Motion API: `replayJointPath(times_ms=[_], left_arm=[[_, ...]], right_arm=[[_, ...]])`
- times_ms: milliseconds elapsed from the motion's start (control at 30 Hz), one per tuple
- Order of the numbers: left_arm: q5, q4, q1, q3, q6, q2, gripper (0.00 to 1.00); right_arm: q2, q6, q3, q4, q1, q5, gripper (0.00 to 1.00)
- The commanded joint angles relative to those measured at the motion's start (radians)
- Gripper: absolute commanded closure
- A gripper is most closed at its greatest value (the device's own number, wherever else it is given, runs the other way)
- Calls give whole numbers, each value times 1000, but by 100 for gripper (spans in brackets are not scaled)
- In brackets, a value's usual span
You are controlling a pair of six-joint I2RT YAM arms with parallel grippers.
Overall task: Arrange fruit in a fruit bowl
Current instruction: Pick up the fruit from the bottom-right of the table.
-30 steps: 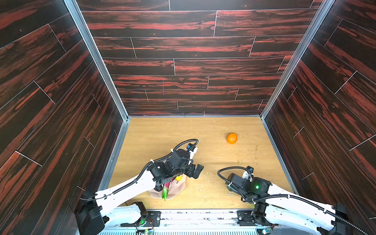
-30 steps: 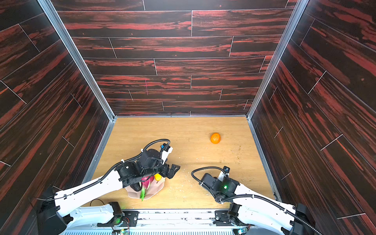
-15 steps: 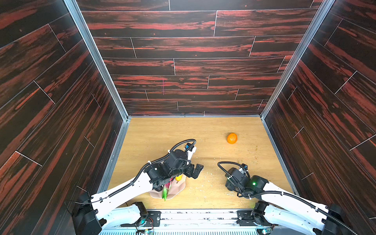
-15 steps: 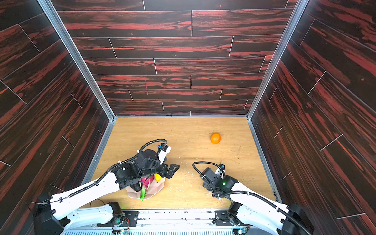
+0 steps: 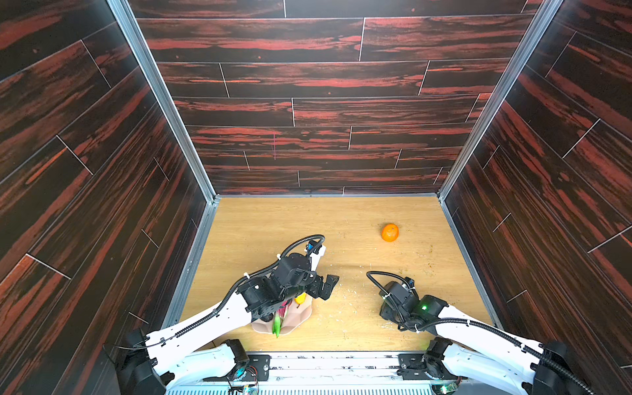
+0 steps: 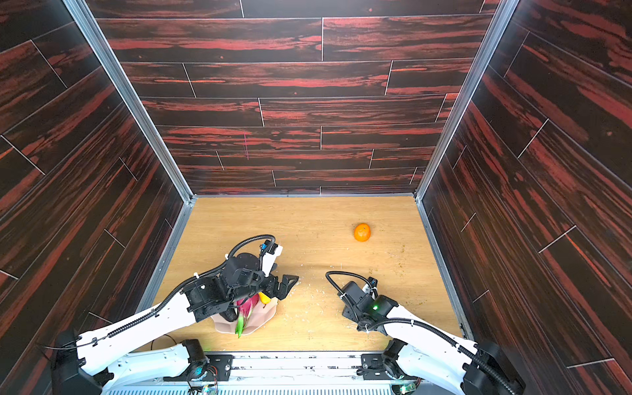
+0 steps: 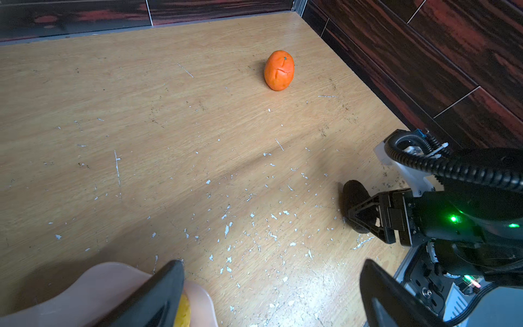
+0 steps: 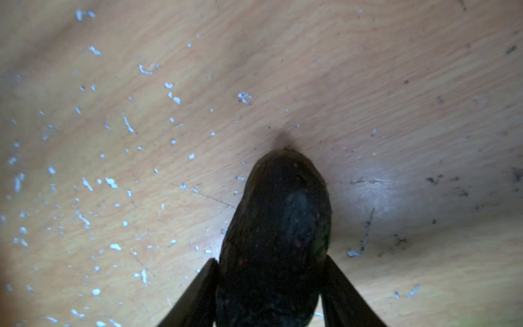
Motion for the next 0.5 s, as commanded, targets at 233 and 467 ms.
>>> replayJointPath(times_ms=[233,467], left_arm=[[-379,-300,-2,4,-145,-166,1],[-581,-692,0,23,-443,-380,0]], right_arm=[[70,-417,193,251,136,12,55],[341,-598,396,526,299,-172,56]])
